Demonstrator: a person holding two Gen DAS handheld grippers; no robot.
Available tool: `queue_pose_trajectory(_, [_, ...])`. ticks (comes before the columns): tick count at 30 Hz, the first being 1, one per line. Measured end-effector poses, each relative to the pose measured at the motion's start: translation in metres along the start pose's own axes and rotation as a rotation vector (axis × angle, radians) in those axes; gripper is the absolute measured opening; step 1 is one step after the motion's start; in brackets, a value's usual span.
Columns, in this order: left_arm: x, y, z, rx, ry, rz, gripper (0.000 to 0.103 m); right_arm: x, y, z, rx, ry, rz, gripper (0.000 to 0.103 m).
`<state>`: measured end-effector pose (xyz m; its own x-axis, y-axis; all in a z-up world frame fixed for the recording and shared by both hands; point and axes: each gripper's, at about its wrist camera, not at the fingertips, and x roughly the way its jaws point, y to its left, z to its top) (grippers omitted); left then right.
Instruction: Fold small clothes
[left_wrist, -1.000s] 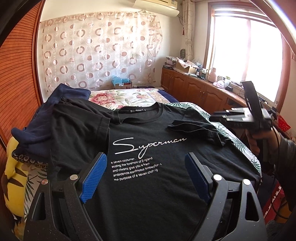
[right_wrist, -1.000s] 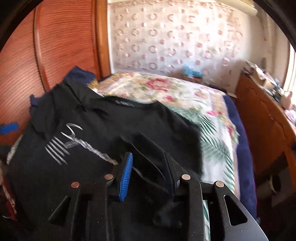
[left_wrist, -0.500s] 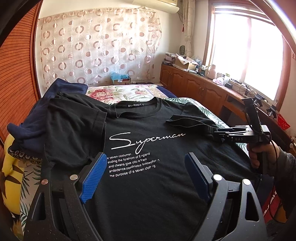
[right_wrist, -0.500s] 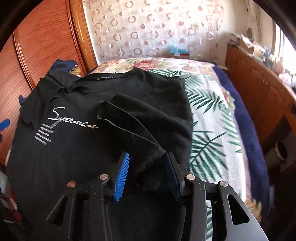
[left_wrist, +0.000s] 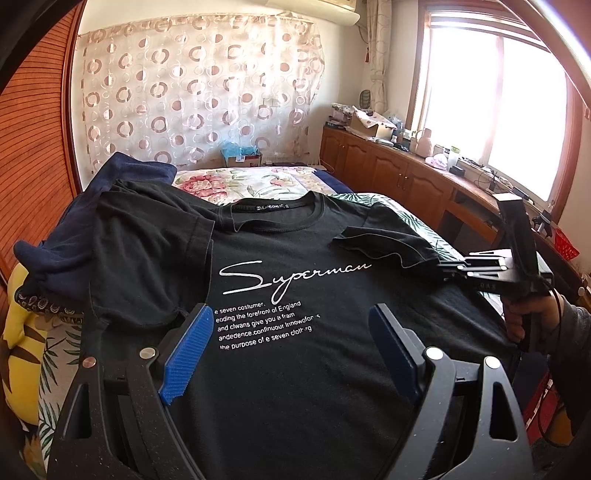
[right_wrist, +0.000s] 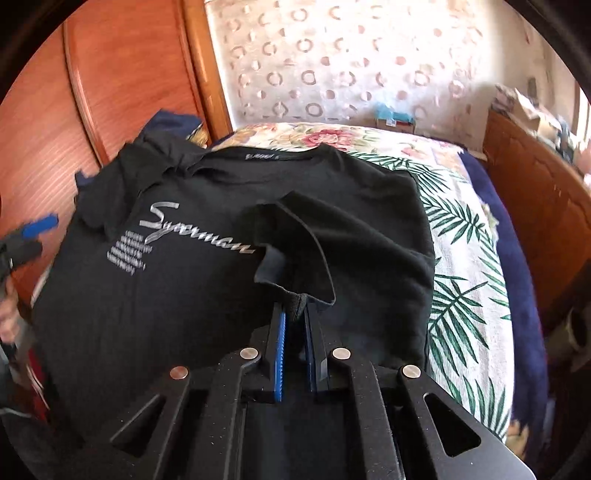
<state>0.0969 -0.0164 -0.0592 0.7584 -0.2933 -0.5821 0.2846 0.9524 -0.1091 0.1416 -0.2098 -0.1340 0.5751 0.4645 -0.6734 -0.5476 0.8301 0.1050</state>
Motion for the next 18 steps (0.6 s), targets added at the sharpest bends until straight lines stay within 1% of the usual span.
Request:
queue_pose_trajectory(4, [0.001, -0.001, 0.001, 0.001, 0.002, 0.001, 0.087, -0.004, 0.011, -0.009, -0.037, 0.014, 0.018, 0.009])
queue_pose_trajectory(9, [0.000, -0.001, 0.000, 0.000, -0.001, 0.001, 0.087, -0.008, 0.014, -0.016, -0.031, 0.038, 0.032, 0.009])
queue_pose_trajectory(10, [0.000, -0.001, 0.000, 0.001, 0.000, 0.002, 0.087, -0.009, 0.015, -0.017, -0.039, 0.046, 0.032, 0.011])
queue_pose_trajectory(11, [0.000, 0.000, 0.000, 0.001, 0.000, 0.003, 0.087, -0.010, 0.017, -0.017, -0.046, 0.054, 0.027, 0.018])
queue_pose_trajectory(12, [0.000, 0.000, 0.000, 0.000, 0.000, 0.004, 0.087, -0.014, 0.017, -0.017, -0.050, 0.055, 0.028, 0.021])
queue_pose_trajectory(14, [0.000, 0.000, 0.001, -0.001, 0.001, 0.003, 0.087, -0.020, 0.018, -0.015, -0.056, 0.040, 0.041, 0.022])
queue_pose_trajectory(18, [0.000, 0.001, 0.001, -0.002, 0.002, 0.004, 0.087, -0.032, 0.013, -0.004, -0.045, -0.034, 0.050, 0.023])
